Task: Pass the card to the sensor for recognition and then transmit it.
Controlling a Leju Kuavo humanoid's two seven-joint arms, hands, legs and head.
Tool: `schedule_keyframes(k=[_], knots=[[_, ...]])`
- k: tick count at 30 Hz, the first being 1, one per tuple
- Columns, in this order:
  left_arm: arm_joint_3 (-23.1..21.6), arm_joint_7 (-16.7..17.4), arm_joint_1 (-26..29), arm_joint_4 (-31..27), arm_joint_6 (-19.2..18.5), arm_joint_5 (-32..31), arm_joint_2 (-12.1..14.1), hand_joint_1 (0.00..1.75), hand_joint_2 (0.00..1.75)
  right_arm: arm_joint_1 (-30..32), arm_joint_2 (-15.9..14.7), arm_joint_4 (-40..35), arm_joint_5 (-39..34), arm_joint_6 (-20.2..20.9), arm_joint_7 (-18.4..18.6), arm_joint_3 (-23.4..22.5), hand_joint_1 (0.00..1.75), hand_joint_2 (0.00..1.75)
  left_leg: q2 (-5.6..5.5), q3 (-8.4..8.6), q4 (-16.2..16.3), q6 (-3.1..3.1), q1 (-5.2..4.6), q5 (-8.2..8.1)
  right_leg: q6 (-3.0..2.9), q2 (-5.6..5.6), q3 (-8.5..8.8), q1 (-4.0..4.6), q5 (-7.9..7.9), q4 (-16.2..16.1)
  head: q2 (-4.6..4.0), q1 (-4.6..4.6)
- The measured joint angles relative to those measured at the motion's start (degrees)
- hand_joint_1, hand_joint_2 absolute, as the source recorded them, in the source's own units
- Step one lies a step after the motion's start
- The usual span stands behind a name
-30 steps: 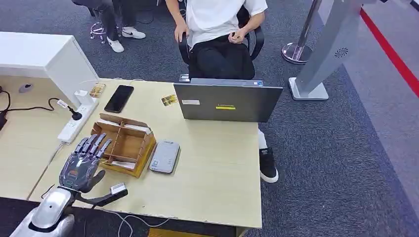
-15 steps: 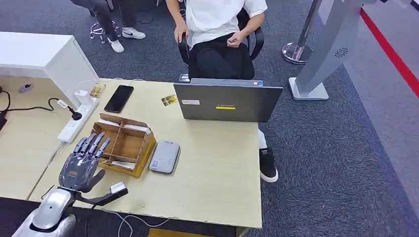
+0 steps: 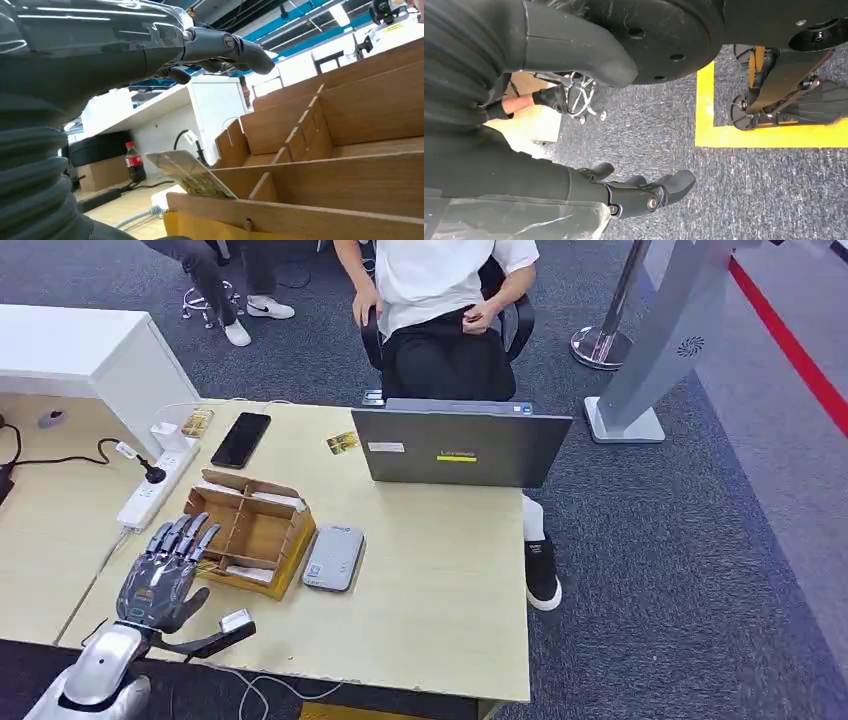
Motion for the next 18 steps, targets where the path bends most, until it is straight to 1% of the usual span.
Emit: schedule_keyframes(k=[2,3,4,5,6,12,18], knots=[[0.1,0.0,0.0,0.1,0.0,0.0,0.0,0.0,1.75,0.0,0.0,0.0,0.0,0.0,0.0,0.0,0.0,1.75,0.0,0.0,0.0,0.0,0.0,0.0,0.0,0.0,0.0,0.0,0.0,0.0,0.0,0.0],[0.1,0.0,0.0,0.1,0.0,0.0,0.0,0.33,1.75,0.0,0.0,0.0,0.0,0.0,0.0,0.0,0.0,1.75,0.0,0.0,0.0,0.0,0.0,0.0,0.0,0.0,0.0,0.0,0.0,0.0,0.0,0.0],[0.1,0.1,0.0,0.1,-0.3,0.0,0.0,1.55,1.75,0.0,0.0,0.0,0.0,0.0,0.0,0.0,0.0,1.75,0.0,0.0,0.0,0.0,0.0,0.0,0.0,0.0,0.0,0.0,0.0,0.0,0.0,0.0],[0.1,0.1,0.0,0.1,-0.7,0.0,0.0,1.69,1.75,0.0,0.0,0.0,0.0,0.0,0.0,0.0,0.0,1.75,0.0,0.0,0.0,0.0,0.0,0.0,0.0,0.0,0.0,0.0,0.0,0.0,0.0,0.0],[0.1,0.2,0.0,0.1,-1.0,0.0,0.0,1.75,1.75,0.0,0.0,0.0,0.0,0.0,0.0,-0.1,0.0,1.75,0.0,0.0,0.0,0.0,0.0,0.0,0.0,0.0,0.0,0.0,0.0,0.0,0.0,0.0],[0.4,0.2,0.1,0.1,-1.6,0.1,-0.2,1.75,1.75,0.0,0.0,0.0,0.0,-0.1,0.1,-0.2,0.0,1.75,0.0,0.0,0.0,0.0,0.0,0.0,0.0,0.0,0.0,0.0,0.0,0.0,0.0,0.0],[0.8,0.6,0.0,0.1,0.0,0.0,-0.7,1.75,1.75,0.0,0.0,0.0,0.1,-0.2,0.1,-0.4,0.0,1.75,0.0,0.0,0.0,0.0,0.0,0.0,0.0,0.0,0.0,0.0,0.0,0.0,0.0,0.0]])
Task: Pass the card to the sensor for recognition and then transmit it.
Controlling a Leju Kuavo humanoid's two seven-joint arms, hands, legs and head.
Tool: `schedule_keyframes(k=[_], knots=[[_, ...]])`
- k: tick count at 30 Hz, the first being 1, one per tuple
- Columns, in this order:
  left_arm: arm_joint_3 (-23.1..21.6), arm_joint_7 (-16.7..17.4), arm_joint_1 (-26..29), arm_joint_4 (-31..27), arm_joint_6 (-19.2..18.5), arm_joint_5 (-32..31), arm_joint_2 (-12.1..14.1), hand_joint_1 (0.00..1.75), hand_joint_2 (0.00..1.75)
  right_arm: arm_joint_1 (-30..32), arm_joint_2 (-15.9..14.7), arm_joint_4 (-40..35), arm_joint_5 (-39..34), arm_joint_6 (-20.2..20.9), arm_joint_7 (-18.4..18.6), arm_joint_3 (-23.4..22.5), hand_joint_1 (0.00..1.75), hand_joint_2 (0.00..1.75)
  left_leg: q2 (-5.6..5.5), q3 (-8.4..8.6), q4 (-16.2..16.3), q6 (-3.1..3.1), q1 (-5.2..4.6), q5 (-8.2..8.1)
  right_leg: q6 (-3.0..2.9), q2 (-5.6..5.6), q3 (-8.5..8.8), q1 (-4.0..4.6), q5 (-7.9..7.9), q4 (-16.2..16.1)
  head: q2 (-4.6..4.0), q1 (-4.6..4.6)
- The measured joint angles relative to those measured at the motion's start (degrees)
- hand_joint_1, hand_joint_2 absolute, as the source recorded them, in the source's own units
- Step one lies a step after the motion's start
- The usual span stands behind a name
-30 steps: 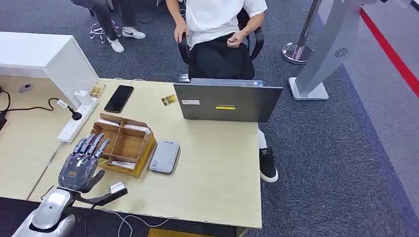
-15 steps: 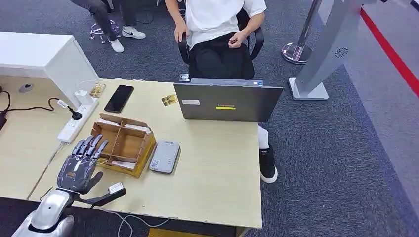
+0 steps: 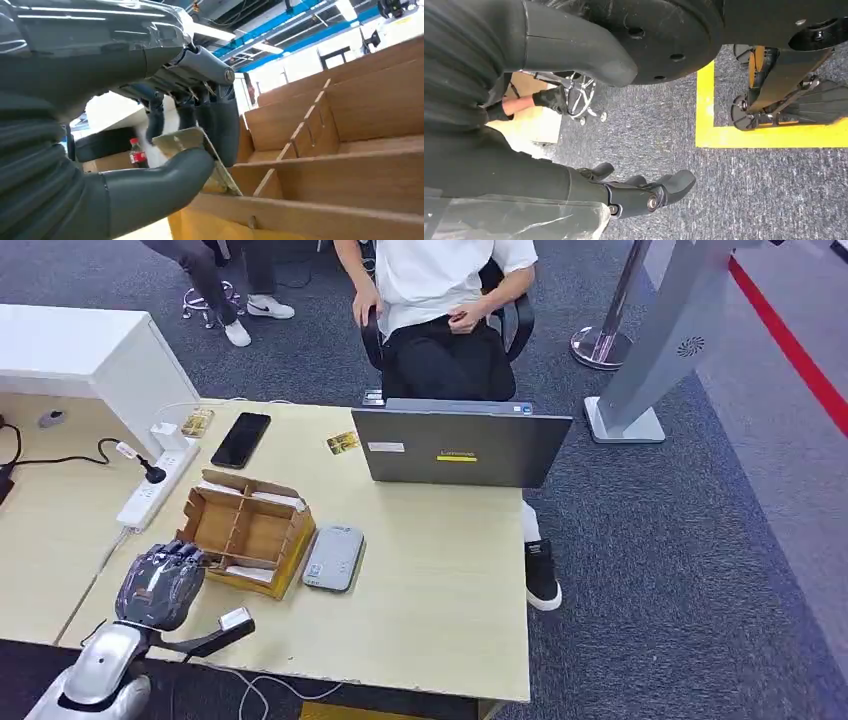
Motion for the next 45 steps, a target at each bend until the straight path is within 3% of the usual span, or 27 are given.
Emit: schedule_keyframes(k=[8,16,29,45], knots=[[1.6,1.9,-2.1,0.0,2.4,-0.5,-1.3,1.75,1.75,0.0,0.0,0.0,0.2,0.0,-0.5,-0.1,0.0,1.75,-0.01,0.0,0.0,0.0,0.0,0.0,0.0,0.0,0.0,0.0,0.0,0.0,0.0,0.0],[2.8,2.6,-8.5,1.8,4.8,0.3,-2.4,1.75,1.75,-0.2,0.0,0.0,1.1,0.0,-1.1,-0.2,0.0,1.75,-0.09,0.0,0.0,-0.03,0.0,0.06,0.0,-0.05,0.01,0.0,0.02,0.0,0.0,0.0],[2.9,2.5,-18.8,4.0,2.6,1.1,-3.2,1.75,1.75,-0.4,0.0,0.0,2.5,0.0,-0.4,-0.2,0.0,1.75,-0.05,0.0,0.0,-0.03,0.0,0.07,-0.01,-0.01,-0.02,0.0,0.04,0.0,0.0,0.0],[2.4,2.5,-23.1,5.4,1.3,1.5,-4.3,1.75,1.75,-0.5,0.0,0.0,3.2,0.8,-0.2,-0.2,0.0,1.75,-0.03,0.0,0.0,-0.03,0.0,0.07,-0.01,0.02,-0.03,0.0,0.04,0.0,0.0,0.0]])
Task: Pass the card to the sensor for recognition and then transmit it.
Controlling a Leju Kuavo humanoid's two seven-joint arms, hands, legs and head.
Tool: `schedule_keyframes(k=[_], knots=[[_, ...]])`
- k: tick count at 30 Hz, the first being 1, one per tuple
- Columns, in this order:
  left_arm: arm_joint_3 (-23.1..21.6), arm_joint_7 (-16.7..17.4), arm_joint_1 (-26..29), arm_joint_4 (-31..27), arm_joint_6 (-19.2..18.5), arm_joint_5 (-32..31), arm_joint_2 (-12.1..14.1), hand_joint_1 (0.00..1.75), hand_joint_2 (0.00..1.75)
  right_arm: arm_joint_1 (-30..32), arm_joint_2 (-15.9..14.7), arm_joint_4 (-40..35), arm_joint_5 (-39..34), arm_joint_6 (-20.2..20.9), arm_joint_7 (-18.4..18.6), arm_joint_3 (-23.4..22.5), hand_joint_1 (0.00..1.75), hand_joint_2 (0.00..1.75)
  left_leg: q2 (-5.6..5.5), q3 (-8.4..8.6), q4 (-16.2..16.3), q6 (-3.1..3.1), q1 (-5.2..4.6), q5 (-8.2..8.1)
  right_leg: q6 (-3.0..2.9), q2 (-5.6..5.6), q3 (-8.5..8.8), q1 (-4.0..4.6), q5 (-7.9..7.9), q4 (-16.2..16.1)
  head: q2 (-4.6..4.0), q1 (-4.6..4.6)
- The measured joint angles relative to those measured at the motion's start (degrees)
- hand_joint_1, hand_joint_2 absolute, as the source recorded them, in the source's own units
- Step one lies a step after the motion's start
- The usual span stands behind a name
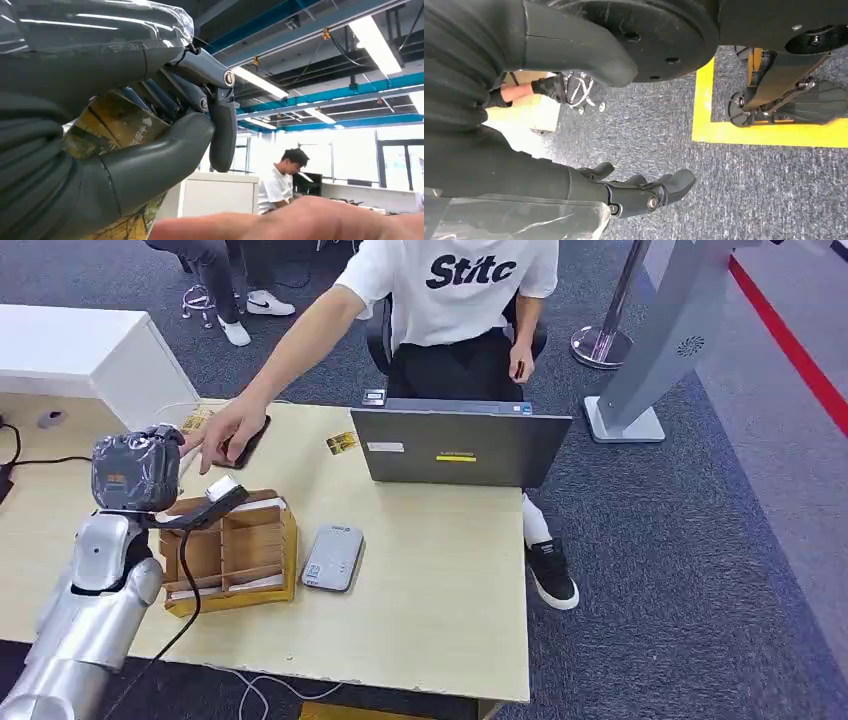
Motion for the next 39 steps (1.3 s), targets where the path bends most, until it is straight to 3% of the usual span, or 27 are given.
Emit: schedule_keyframes(k=[13,14,15,22,26,29,31,33,34,36,39], knots=[[0.0,0.0,-0.5,0.6,-0.2,0.0,0.0,1.75,1.75,0.0,0.0,0.0,0.1,0.0,0.2,0.0,0.0,1.75,0.05,0.0,0.0,0.0,0.0,0.0,0.0,0.05,-0.01,0.0,0.0,0.0,0.0,0.0],[-0.1,0.0,-0.5,0.7,-0.4,0.0,0.0,1.47,1.75,0.0,0.0,0.0,0.1,0.0,0.2,0.0,0.0,1.75,0.05,0.0,0.0,0.0,0.0,0.0,0.0,0.05,-0.01,0.0,0.0,0.0,0.0,0.0],[-0.1,0.0,-0.5,0.7,-0.5,0.0,0.0,0.0,1.75,0.0,0.0,0.0,0.1,0.0,0.2,0.0,0.0,1.75,0.06,0.0,0.0,0.0,0.0,0.0,0.0,0.07,-0.01,0.0,0.0,0.0,0.0,0.0],[-0.2,0.0,-0.2,0.8,-0.2,1.0,0.0,0.0,1.75,0.0,0.0,0.0,0.2,0.0,0.2,0.0,0.0,1.75,0.07,-0.03,0.0,0.0,0.0,-0.01,0.0,0.08,-0.03,0.0,0.0,0.0,0.0,0.0],[-0.2,-1.4,1.9,-0.6,2.5,4.5,0.0,0.0,1.75,0.0,0.0,0.0,0.2,0.0,0.2,0.0,0.0,1.75,0.09,-0.03,0.0,0.0,0.0,-0.01,0.0,0.1,-0.03,0.0,0.0,0.0,0.0,0.0],[0.1,-6.6,5.7,-5.5,8.6,10.5,-0.7,0.0,1.75,0.1,0.0,0.0,-0.1,-0.2,0.2,0.0,0.0,1.75,0.09,-0.03,0.0,-0.01,-0.02,-0.02,0.0,0.1,-0.03,-0.01,0.0,0.0,0.0,-0.02],[2.4,-17.0,9.6,-11.9,11.4,16.2,-4.0,0.0,1.75,0.1,0.0,0.0,-0.4,-1.0,0.3,0.0,0.0,1.75,0.08,-0.05,0.0,0.01,-0.07,-0.04,0.02,0.09,-0.03,-0.03,-0.02,0.0,0.0,0.0],[6.3,-28.3,14.2,-19.5,11.7,22.9,-9.4,0.0,1.75,0.2,0.1,0.0,-0.5,-1.3,0.5,-0.3,0.0,1.75,0.1,-0.08,0.0,0.06,-0.15,-0.08,0.03,0.11,-0.06,-0.06,-0.03,0.0,0.0,0.0],[7.4,-31.0,15.6,-22.1,11.7,24.3,-11.2,0.0,1.75,0.2,0.1,0.0,-0.5,-1.4,0.5,-0.5,0.0,1.75,0.12,-0.09,0.0,0.07,-0.16,-0.09,0.04,0.12,-0.06,-0.06,-0.03,0.0,0.0,0.06],[10.1,-33.2,18.6,-27.3,11.7,27.2,-14.5,0.0,1.75,0.3,0.2,0.0,-0.6,-1.7,0.5,-0.8,0.0,1.75,0.19,-0.1,0.0,0.09,-0.17,-0.15,0.04,0.17,-0.08,-0.06,-0.02,0.0,0.0,0.09],[14.0,-36.2,23.5,-37.0,11.7,37.8,-19.7,0.0,1.75,0.5,0.2,0.0,-1.1,-2.2,0.6,-1.4,0.0,1.75,0.19,-0.1,0.0,0.1,-0.15,-0.16,0.04,0.15,-0.08,-0.06,-0.03,0.0,0.0,0.07]])
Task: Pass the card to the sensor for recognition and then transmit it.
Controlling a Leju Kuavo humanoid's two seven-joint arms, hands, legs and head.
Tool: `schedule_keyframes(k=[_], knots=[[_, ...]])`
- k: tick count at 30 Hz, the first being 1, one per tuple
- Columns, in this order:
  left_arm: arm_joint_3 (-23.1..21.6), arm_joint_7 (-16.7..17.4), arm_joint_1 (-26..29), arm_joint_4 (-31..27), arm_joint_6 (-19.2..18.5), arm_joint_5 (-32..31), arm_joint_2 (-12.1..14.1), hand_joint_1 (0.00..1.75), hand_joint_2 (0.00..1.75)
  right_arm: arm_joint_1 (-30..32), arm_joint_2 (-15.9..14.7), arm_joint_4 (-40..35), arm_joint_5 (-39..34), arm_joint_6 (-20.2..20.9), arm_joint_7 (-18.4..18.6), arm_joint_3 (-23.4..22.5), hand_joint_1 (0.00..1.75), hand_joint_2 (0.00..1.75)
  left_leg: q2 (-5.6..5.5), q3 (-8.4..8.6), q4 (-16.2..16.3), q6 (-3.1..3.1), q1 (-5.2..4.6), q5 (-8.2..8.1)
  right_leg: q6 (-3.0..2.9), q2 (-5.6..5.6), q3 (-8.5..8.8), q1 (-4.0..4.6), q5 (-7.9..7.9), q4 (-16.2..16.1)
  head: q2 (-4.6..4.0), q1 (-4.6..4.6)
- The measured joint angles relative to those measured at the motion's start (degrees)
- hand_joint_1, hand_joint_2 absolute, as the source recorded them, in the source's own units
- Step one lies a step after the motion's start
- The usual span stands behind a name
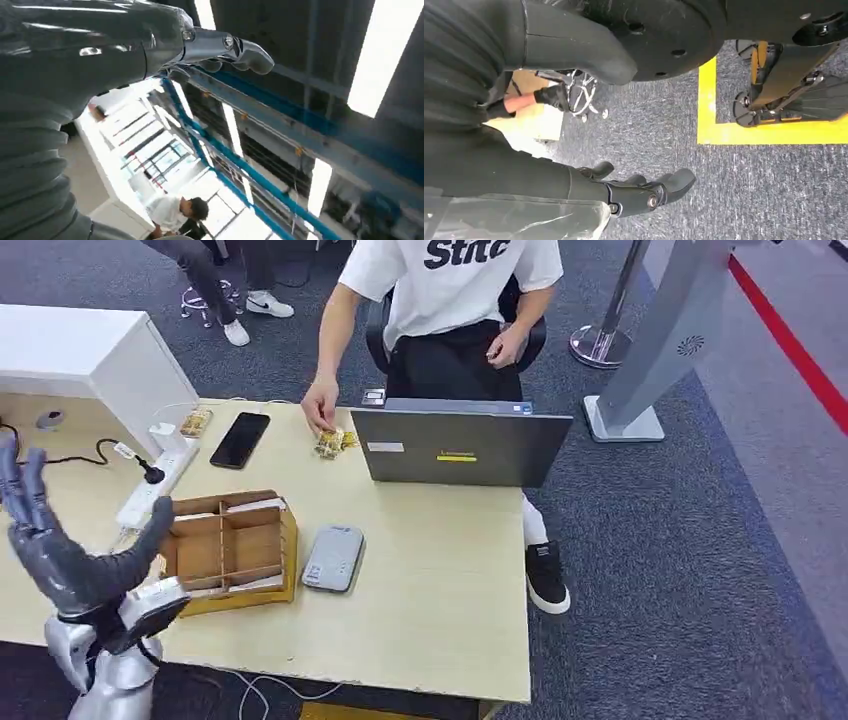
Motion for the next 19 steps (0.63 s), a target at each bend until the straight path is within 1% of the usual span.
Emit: schedule_keyframes(k=[1,2,3,4,5,6,7,9,10,12,14,19], knots=[[0.9,-0.2,1.5,-2.6,0.0,2.6,-1.2,0.0,1.75,0.1,0.0,0.0,-0.2,-0.1,0.0,-0.2,0.0,1.75,0.0,0.01,0.0,0.0,0.01,0.0,0.0,0.0,-0.01,0.0,0.0,0.0,0.0,0.02],[2.0,-0.4,3.5,-6.5,0.0,6.2,-2.8,0.0,1.75,0.1,0.1,0.0,-0.4,-0.3,0.0,-0.5,0.0,1.75,-0.01,0.0,0.0,-0.03,0.02,-0.02,-0.01,0.0,-0.02,0.0,-0.01,0.0,0.0,-0.02],[3.3,-0.5,5.4,-9.8,0.0,8.5,-4.4,0.0,1.75,0.2,0.2,0.0,-0.5,-0.4,0.0,-0.8,0.0,1.75,-0.01,-0.01,0.0,-0.03,0.03,-0.02,-0.01,-0.01,-0.02,0.0,-0.02,0.0,0.0,0.0],[4.7,-0.6,6.8,-12.3,0.0,9.5,-5.5,0.0,1.75,0.3,0.2,0.0,-0.6,-0.6,0.0,-1.1,0.0,1.75,-0.04,0.0,0.0,-0.03,0.04,-0.02,0.01,-0.04,-0.02,0.0,-0.05,0.0,0.0,-0.02],[6.4,-0.7,7.8,-14.5,-0.1,10.4,-7.2,0.0,1.75,0.3,0.3,0.0,-0.9,-0.7,0.0,-1.2,0.0,1.75,-0.11,-0.05,0.0,-0.03,0.04,-0.02,0.02,-0.12,0.02,0.0,-0.07,0.0,0.0,0.0],[8.0,-0.8,8.9,-16.0,-0.2,12.9,-8.5,0.0,1.75,0.3,0.3,0.0,-1.0,-0.8,0.1,-1.3,0.0,1.75,-0.14,-0.07,0.0,-0.02,0.04,-0.03,0.06,-0.17,0.05,0.0,-0.11,0.0,0.0,0.02],[9.5,-0.8,10.3,-16.4,-0.8,17.1,-9.2,0.0,1.75,0.3,0.4,0.0,-1.1,-0.9,0.1,-1.5,0.0,1.75,-0.13,-0.03,0.0,-0.05,0.03,-0.05,0.08,-0.16,0.05,0.0,-0.13,0.0,0.0,0.09],[13.9,-0.9,12.5,-15.9,-4.4,29.9,-10.7,0.0,1.75,0.3,0.7,0.0,-1.4,-1.0,0.2,-2.3,0.0,1.75,-0.07,0.05,0.0,-0.06,0.05,-0.08,-0.03,-0.11,0.05,0.01,-0.2,0.0,0.0,-0.04],[16.4,-0.5,13.0,-15.3,-5.6,34.4,-11.3,0.0,1.75,0.4,0.8,0.0,-1.5,-1.0,0.2,-2.5,0.0,1.75,-0.09,0.03,0.0,-0.07,0.12,-0.07,-0.04,-0.12,0.02,0.03,-0.2,0.0,0.0,-0.07],[19.7,-0.7,14.3,-14.9,-6.5,35.1,-11.9,0.0,1.75,0.5,0.9,0.0,-1.6,-1.0,0.2,-2.8,0.0,1.75,-0.16,0.03,0.0,-0.1,0.19,-0.05,-0.04,-0.16,0.04,0.07,-0.2,0.0,0.0,-0.07],[21.7,-0.7,14.8,-14.6,-6.8,35.0,-12.3,0.0,1.75,0.4,0.9,0.0,-1.6,-1.0,0.2,-2.9,0.0,1.75,-0.2,0.02,0.0,-0.12,0.18,-0.03,-0.04,-0.18,0.08,0.07,-0.2,0.0,0.0,-0.07],[24.6,-0.7,15.5,-14.2,-7.0,35.0,-13.1,0.0,1.75,0.4,1.1,0.0,-1.6,-1.0,0.2,-3.5,0.0,1.75,-0.19,0.03,0.0,-0.12,0.17,-0.03,-0.04,-0.18,0.09,0.06,-0.2,0.0,0.0,-0.09]])
